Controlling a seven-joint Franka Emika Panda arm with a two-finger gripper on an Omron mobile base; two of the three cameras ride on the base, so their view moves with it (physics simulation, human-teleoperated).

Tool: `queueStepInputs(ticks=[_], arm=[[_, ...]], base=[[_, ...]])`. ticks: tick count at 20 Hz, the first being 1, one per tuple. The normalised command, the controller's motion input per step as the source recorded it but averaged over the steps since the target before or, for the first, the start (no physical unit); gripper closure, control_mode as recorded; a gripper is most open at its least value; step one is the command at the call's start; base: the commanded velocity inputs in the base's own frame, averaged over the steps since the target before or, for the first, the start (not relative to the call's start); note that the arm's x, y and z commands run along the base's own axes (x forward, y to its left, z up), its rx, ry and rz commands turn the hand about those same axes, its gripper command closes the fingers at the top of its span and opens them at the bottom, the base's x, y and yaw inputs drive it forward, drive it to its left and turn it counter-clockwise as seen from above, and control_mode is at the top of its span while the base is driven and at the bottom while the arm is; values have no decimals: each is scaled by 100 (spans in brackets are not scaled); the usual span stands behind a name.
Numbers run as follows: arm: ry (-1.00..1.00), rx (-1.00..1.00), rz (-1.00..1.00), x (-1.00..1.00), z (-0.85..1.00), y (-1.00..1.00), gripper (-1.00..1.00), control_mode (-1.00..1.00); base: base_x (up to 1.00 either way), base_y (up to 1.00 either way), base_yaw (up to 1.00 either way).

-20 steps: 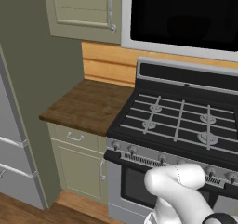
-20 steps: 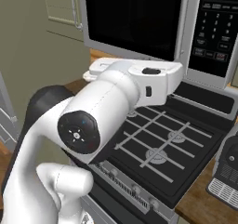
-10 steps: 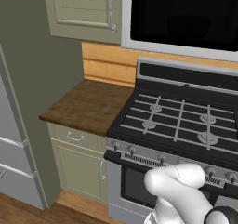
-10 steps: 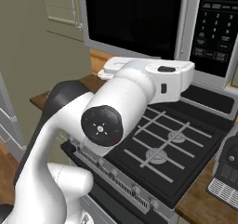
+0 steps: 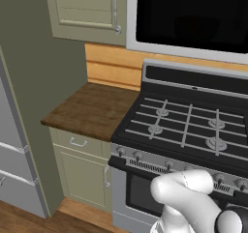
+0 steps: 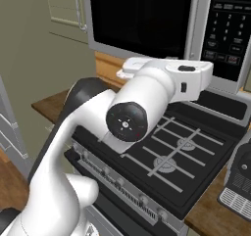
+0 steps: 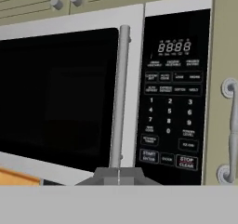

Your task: Pick the sweet potato from the sink and place it in the bowl. Then pick the bowl and place it in the microwave. Then close the microwave door and press the start button.

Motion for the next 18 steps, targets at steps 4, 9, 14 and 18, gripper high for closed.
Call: queueStepInputs(ticks=[4, 9, 14, 18], arm=[[0, 0, -5, 9, 0, -14, 100, -100], [0, 0, -13, 4, -9, 0, 100, -100], [1, 0, -9, 28, -1, -1, 100, -100], [0, 0, -1, 30, 0, -7, 100, -100]], base=[[0, 0, 0], [0, 0, 0], [0, 0, 0], [0, 0, 0]])
